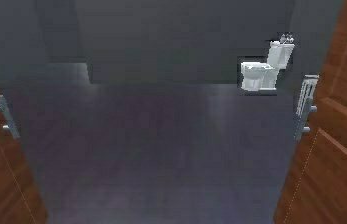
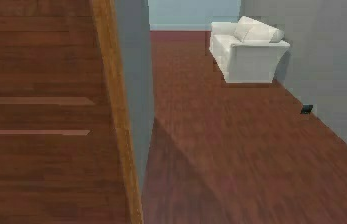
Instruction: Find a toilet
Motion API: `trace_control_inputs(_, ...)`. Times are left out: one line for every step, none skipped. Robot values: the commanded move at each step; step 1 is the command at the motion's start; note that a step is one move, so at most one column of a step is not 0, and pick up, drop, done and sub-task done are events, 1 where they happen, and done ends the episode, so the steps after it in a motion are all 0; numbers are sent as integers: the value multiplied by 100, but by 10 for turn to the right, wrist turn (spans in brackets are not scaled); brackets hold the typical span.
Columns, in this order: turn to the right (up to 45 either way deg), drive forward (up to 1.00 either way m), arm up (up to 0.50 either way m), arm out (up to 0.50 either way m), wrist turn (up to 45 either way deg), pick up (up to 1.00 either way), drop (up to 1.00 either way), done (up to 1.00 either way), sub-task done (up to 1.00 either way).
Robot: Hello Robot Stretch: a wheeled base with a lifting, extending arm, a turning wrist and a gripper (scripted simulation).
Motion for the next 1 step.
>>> trace_control_inputs(60,0,0,0,0,0,0,0,0)
